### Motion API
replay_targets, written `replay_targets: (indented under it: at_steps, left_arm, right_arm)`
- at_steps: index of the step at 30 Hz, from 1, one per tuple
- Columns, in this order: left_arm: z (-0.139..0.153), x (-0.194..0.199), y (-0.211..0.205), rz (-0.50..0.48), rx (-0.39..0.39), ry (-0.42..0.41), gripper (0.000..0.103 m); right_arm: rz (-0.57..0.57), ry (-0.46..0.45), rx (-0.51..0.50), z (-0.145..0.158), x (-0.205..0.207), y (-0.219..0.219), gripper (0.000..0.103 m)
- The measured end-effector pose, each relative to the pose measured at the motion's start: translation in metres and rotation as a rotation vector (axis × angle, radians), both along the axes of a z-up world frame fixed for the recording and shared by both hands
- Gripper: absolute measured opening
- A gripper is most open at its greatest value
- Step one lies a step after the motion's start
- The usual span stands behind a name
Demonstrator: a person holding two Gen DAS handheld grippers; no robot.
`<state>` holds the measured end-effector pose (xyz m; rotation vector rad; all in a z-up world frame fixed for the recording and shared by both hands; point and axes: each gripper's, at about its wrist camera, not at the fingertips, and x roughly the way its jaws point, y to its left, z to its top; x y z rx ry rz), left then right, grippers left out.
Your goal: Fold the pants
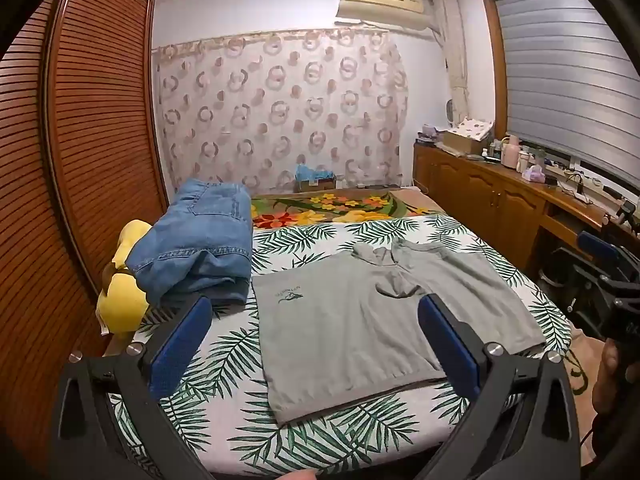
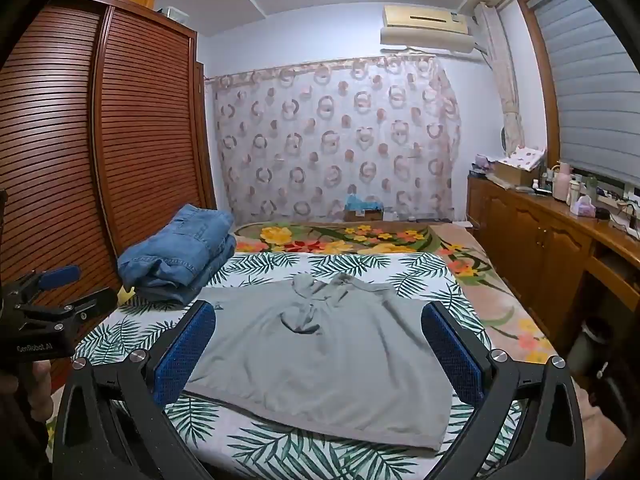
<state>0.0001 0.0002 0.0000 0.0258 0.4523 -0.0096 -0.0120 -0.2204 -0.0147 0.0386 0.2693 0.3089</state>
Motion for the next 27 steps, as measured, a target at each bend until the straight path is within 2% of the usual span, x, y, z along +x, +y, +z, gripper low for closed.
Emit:
replay_targets:
  at_steps: [16,21,27]
  left_arm:
    - [-0.002,0.005,0.001,0.001,0.004,-0.009,0.103]
    - [0.010,-0.002,-0.005,0.002,0.006,-0.011,0.103]
    - [0.010,-0.002,-0.006,0.002,0.006,-0.012,0.103]
  right_arm:
    - [-0.007,-0.024,-0.010,-0.001,-0.004,0.002,0.103]
    - [-0.006,-0.019,-0.010,-0.002,-0.003,0.003,0.103]
    - [-0.009,-0.018,-0.006,-0.001,-0.004,0.001,0.103]
